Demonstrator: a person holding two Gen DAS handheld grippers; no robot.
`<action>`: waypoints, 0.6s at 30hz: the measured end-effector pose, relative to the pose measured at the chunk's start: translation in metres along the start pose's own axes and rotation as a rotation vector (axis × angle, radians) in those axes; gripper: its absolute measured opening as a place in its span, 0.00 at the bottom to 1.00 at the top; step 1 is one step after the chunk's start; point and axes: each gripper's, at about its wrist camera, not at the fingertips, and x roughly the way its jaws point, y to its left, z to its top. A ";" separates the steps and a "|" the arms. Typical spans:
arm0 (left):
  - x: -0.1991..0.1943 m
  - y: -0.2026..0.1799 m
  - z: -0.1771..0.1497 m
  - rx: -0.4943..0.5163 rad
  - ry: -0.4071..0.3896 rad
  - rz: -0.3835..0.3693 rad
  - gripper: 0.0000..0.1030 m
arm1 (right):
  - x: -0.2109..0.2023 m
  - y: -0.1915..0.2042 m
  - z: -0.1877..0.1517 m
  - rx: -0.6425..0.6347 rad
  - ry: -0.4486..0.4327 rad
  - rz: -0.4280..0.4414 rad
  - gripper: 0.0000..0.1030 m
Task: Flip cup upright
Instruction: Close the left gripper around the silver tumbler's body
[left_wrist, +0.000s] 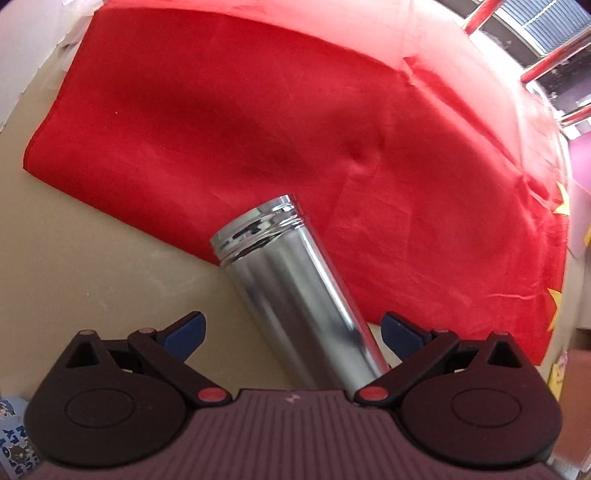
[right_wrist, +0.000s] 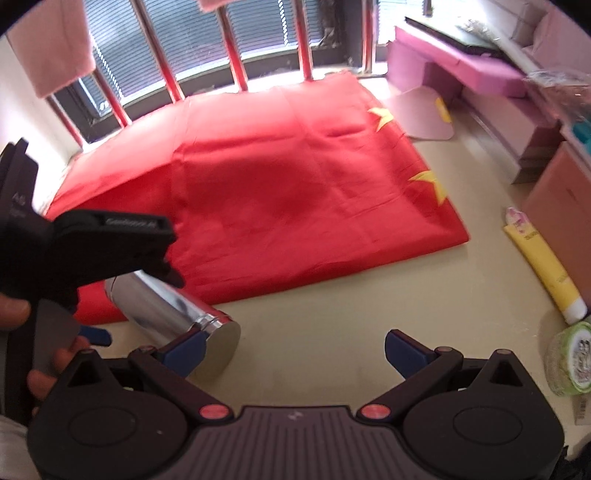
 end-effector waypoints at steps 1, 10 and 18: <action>0.003 0.000 0.001 -0.007 0.003 0.008 1.00 | 0.003 0.002 0.002 -0.010 0.009 -0.003 1.00; 0.026 -0.005 0.002 0.048 0.062 -0.015 0.65 | 0.018 -0.005 0.012 0.011 0.039 -0.024 1.00; -0.027 0.017 -0.017 0.195 -0.003 -0.040 0.62 | -0.006 0.002 0.001 0.019 0.004 0.012 1.00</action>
